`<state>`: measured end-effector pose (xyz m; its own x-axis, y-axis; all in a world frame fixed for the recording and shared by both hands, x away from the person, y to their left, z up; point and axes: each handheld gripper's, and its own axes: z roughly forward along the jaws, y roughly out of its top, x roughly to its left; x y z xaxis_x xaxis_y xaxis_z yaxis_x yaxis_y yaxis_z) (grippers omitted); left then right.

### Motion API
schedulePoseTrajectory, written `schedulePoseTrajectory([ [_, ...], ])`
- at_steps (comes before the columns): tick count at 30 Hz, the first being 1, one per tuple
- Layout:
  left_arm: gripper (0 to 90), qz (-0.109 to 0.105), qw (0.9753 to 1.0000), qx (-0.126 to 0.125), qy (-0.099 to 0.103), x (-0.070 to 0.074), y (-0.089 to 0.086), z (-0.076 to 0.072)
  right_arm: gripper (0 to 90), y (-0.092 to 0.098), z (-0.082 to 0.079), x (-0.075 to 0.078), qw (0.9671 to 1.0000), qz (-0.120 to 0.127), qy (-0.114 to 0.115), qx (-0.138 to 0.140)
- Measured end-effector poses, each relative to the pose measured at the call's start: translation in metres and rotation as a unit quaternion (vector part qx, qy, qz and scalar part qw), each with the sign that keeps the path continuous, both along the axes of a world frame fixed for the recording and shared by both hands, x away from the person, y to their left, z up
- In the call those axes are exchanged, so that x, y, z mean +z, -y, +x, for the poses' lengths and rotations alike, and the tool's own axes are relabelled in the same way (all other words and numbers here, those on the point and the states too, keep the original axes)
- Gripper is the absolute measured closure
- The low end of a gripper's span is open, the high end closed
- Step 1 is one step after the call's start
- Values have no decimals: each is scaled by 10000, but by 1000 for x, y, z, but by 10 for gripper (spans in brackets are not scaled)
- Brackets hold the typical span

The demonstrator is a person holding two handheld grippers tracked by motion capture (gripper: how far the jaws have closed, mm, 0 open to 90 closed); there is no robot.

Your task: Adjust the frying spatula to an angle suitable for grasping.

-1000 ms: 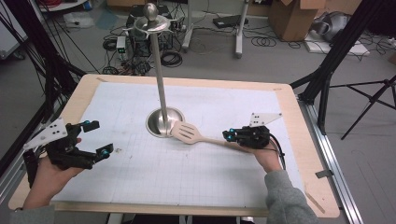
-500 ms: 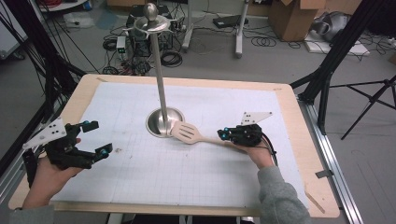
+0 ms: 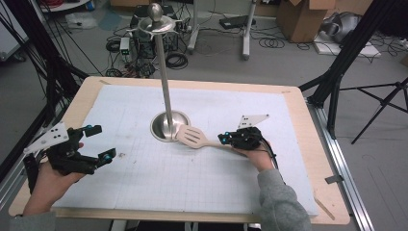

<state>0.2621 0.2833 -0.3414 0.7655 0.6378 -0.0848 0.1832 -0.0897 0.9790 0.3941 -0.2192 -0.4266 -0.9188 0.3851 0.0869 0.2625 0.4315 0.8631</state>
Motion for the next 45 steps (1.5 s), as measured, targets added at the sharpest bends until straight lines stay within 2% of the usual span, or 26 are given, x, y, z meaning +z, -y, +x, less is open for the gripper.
schedulePoseTrajectory([
  [11,17,19,10000,-31,-20,-1,1,0,896,-11,7,-8,9995,-270,-108,-96],
  [20,17,24,10000,-29,-53,-2,1,1,897,-15,11,-12,9984,-507,-95,-243],
  [33,17,7,10000,-13,-67,-3,-1,0,897,-34,15,-13,9964,-824,-107,-165],
  [35,17,17,10000,-16,-63,-3,-1,0,897,-39,17,-13,9950,-977,-114,-156],
  [42,17,20,10000,17,-76,-4,-2,0,899,-39,17,-14,9954,-916,-193,-198],
  [43,17,22,10000,22,-84,-4,-2,0,899,-39,17,-14,9951,-945,-183,-222],
  [44,18,36,9999,22,-94,-5,-2,0,899,-41,16,-14,9935,-1100,-70,-291],
  [45,17,36,9999,22,-94,-5,-2,0,899,-41,16,-14,9935,-1100,-70,-291],
])
